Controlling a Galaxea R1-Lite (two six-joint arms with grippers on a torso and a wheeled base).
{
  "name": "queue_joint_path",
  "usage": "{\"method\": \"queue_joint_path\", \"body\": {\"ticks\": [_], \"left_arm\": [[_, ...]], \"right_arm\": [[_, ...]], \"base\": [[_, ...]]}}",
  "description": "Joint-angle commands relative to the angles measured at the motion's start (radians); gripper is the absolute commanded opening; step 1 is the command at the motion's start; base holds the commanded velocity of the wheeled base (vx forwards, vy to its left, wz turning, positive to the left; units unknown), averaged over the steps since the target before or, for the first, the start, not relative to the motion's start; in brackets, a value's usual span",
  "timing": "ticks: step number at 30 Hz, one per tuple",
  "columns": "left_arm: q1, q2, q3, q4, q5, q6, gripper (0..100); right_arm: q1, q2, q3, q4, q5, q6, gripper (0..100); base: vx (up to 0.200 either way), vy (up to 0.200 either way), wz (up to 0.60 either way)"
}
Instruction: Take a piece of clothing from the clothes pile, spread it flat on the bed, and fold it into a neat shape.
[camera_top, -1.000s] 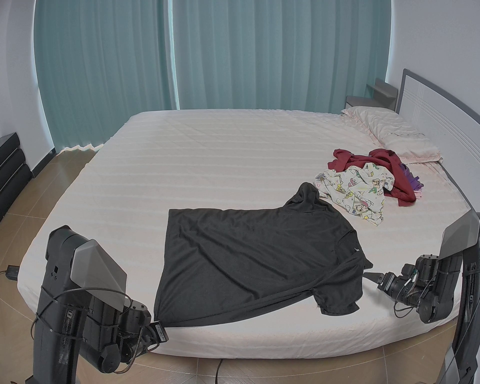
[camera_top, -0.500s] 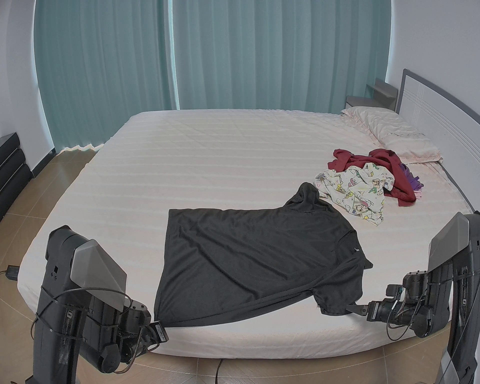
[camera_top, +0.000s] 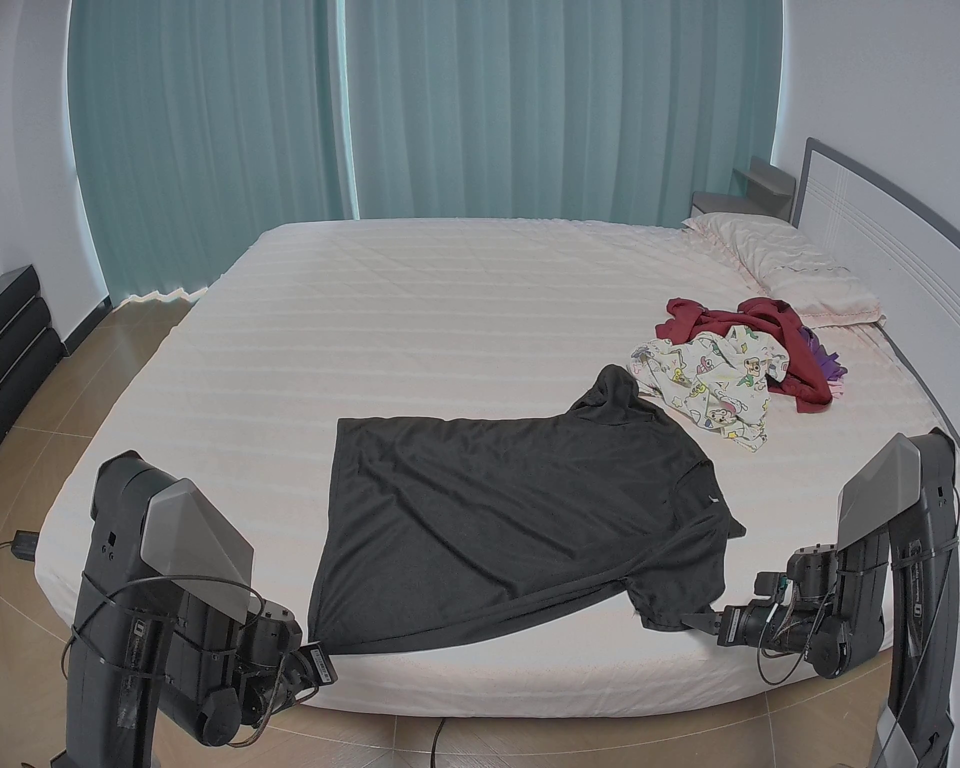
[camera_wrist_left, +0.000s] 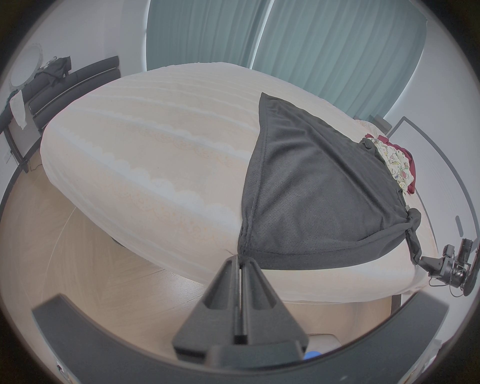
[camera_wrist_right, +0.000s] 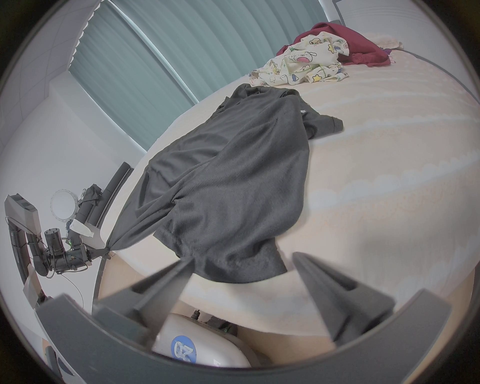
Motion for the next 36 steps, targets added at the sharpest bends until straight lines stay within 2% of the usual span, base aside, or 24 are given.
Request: {"method": "queue_joint_path", "body": {"ticks": [1, 11, 20, 22, 31, 33, 36], "left_arm": [[-0.001, 0.001, 0.0, -0.018, 0.0, 0.0, 0], [-0.001, 0.001, -0.006, -0.018, 0.0, -0.008, 0], [0.003, -0.013, -0.015, -0.018, 0.002, -0.023, 0], [0.007, -0.078, -0.002, -0.018, -0.004, -0.051, 0], [0.015, -0.18, 0.032, -0.018, -0.003, -0.045, 0], [0.015, -0.216, 0.058, -0.018, -0.001, -0.028, 0], [0.015, -0.231, 0.11, -0.018, -0.001, 0.055, 0]], "right_arm": [[-0.006, -0.007, 0.029, -0.011, 0.0, 0.0, 0], [-0.054, -0.077, 0.129, -0.011, 0.0, -0.002, 0], [-0.08, -0.202, 0.242, -0.011, 0.037, -0.017, 0], [-0.057, -0.238, 0.28, -0.002, 0.027, -0.064, 0], [-0.086, -0.355, 0.28, 0.213, 0.023, -0.203, 0], [-0.092, -0.384, 0.28, 0.253, 0.02, -0.224, 0], [-0.095, -0.403, 0.28, 0.289, 0.007, -0.242, 0]], "base": [[0.0, 0.0, 0.0], [0.0, 0.0, 0.0], [0.0, 0.0, 0.0], [0.0, 0.0, 0.0], [0.0, 0.0, 0.0], [0.0, 0.0, 0.0], [0.0, 0.0, 0.0]]}}
